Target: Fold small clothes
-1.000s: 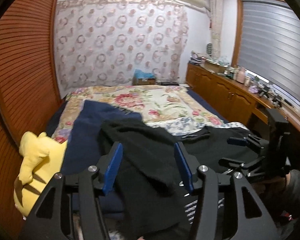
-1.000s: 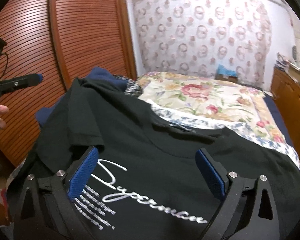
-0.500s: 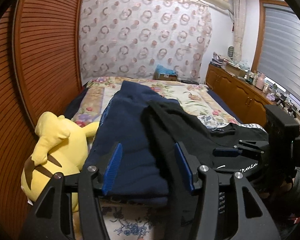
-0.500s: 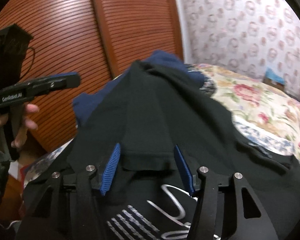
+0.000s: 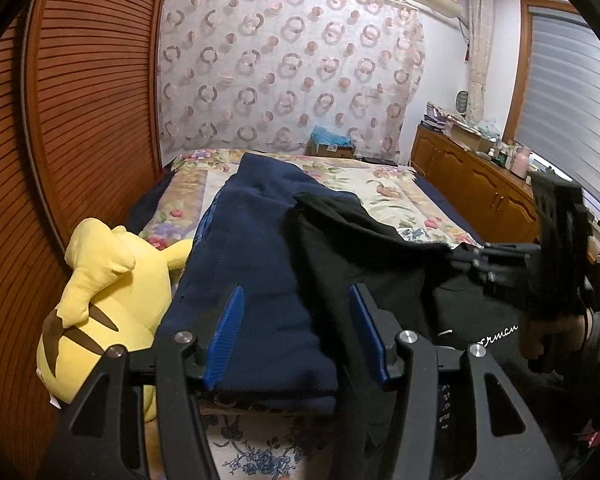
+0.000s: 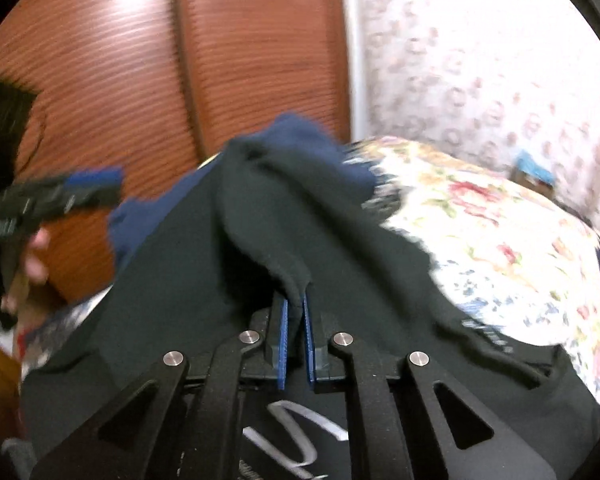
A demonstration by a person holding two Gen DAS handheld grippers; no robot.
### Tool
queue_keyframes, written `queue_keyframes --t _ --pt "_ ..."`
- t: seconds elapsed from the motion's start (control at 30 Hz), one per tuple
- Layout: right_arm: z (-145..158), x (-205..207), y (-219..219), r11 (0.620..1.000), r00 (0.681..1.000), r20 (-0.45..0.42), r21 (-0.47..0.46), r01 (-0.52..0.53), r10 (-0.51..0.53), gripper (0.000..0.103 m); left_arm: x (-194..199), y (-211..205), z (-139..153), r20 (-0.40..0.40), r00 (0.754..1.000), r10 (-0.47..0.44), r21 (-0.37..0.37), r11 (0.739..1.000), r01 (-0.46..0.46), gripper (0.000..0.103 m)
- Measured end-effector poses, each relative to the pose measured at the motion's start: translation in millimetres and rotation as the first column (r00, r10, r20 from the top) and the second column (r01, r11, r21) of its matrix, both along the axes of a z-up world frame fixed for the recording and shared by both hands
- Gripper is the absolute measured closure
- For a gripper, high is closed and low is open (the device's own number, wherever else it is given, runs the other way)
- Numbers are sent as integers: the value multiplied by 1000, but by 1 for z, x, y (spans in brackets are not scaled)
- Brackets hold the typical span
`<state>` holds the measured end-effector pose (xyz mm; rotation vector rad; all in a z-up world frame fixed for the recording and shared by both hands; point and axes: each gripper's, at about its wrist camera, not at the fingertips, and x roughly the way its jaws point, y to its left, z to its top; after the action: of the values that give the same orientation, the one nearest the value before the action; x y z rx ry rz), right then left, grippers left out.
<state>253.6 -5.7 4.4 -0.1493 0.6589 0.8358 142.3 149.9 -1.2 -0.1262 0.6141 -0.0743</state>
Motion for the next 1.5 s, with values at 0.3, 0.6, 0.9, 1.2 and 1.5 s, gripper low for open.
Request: queue_keyframes --t 0.3,0.6,0.9,1.2,1.5 --pt "-9 26 -12 994 993 -46 -10 109 -109 98 23 -12 5 4 1000 -13 40 999 13 49" --pt "12 33 -34 973 974 30 -26 227 -227 76 78 -34 7 -40 997 -64 177 982 70 49" --pt "20 16 -68 972 970 61 -11 236 -235 71 125 -24 -1 -121 992 -20 203 978 44 49" --pt "21 -4 -100 967 965 62 7 254 -254 70 134 -10 15 -76 996 38 221 975 -20 49" --pt "23 -12 -144 943 942 54 -3 332 -332 59 94 -32 33 6 999 -33 142 989 32 49"
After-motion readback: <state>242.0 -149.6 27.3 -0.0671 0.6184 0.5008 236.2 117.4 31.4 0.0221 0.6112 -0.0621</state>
